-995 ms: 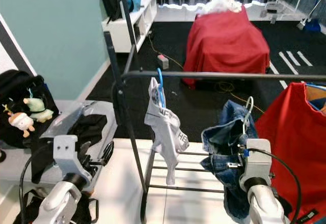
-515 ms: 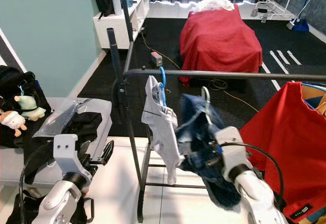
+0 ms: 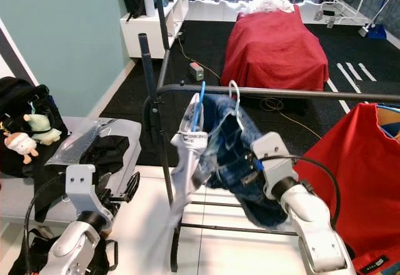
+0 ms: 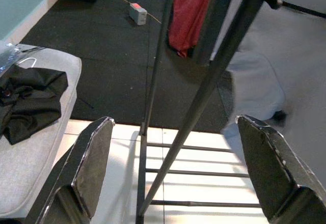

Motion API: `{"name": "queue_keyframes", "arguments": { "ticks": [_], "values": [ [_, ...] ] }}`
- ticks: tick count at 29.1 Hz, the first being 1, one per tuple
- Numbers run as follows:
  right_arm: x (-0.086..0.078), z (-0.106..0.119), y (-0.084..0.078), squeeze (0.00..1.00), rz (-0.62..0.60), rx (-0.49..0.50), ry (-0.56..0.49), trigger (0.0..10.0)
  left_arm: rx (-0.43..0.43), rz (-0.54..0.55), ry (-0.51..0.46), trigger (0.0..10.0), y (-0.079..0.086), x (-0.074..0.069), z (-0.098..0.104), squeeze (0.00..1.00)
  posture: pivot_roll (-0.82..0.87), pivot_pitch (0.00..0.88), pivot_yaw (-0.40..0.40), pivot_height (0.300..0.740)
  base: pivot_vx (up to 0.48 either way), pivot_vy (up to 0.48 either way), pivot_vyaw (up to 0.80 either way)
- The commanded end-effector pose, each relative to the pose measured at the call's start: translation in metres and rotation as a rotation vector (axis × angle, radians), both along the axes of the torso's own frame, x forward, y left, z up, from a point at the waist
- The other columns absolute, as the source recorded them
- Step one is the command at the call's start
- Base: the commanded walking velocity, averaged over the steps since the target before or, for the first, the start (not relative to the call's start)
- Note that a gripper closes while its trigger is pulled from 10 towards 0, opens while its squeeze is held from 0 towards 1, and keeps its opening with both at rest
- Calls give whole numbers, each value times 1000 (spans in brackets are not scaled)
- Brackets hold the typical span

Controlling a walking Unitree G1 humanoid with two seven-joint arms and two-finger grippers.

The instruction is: Hang hanger

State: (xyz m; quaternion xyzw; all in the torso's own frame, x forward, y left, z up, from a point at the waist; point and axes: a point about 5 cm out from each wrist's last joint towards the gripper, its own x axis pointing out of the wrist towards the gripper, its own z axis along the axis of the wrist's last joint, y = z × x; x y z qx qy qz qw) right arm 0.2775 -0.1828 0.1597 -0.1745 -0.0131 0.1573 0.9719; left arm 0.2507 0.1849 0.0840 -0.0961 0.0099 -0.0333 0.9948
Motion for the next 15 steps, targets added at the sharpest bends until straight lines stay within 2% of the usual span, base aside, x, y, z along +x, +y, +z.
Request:
{"name": "queue_keyframes", "arguments": {
  "ticks": [1,6,9,15],
  "values": [
    [0,15,0,0,-9,11,-63,10000,-14,4,21,10000,1,-2,-4,0,-39,52,-17,740,0,0,0],
    [2,20,-1,0,-44,35,-67,10000,-17,3,20,10000,1,-3,-4,0,-38,54,-17,740,0,0,0],
    [6,18,-6,0,-106,59,-41,10000,-18,3,20,10000,1,-3,-4,0,-36,55,-18,740,0,0,0],
    [8,17,-9,0,-144,88,-30,10000,-18,3,17,10000,1,-3,-4,0,-36,57,-16,740,0,0,0]
  ]
}}
